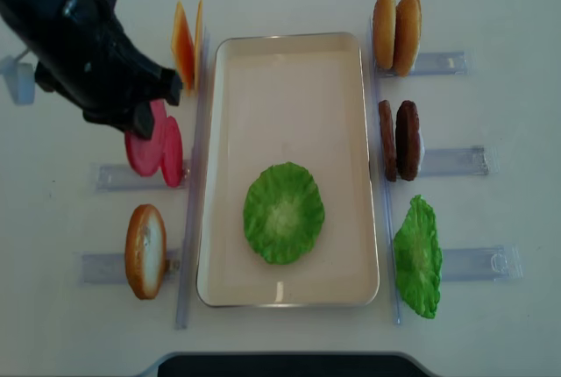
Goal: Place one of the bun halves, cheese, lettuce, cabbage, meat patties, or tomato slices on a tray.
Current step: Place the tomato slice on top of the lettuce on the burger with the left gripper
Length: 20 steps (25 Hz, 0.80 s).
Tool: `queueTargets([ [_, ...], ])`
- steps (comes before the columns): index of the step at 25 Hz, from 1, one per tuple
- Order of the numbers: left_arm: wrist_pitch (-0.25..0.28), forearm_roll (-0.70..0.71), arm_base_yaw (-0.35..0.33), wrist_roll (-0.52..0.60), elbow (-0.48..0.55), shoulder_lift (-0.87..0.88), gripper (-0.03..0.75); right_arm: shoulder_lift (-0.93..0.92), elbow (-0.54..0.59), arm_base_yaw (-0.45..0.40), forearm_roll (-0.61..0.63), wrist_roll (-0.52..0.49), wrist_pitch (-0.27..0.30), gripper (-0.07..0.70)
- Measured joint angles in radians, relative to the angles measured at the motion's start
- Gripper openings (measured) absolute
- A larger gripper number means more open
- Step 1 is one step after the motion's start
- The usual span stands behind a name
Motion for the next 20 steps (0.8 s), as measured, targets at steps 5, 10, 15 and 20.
queueTargets([
  [5, -0.015, -0.02, 0.0, -0.01, 0.121, -0.131, 0.051, 0.0, 0.0, 0.0, 0.0, 0.0, 0.0, 0.347],
  [10, -0.049, -0.031, 0.0, -0.024, 0.198, -0.207, 0.051, 0.0, 0.0, 0.0, 0.0, 0.0, 0.0, 0.347],
  [15, -0.174, -0.099, 0.0, -0.01, 0.237, -0.214, 0.051, 0.0, 0.0, 0.0, 0.0, 0.0, 0.0, 0.347],
  [20, -0.355, -0.386, 0.0, 0.195, 0.3, -0.198, 0.051, 0.0, 0.0, 0.0, -0.001, 0.0, 0.0, 0.347],
])
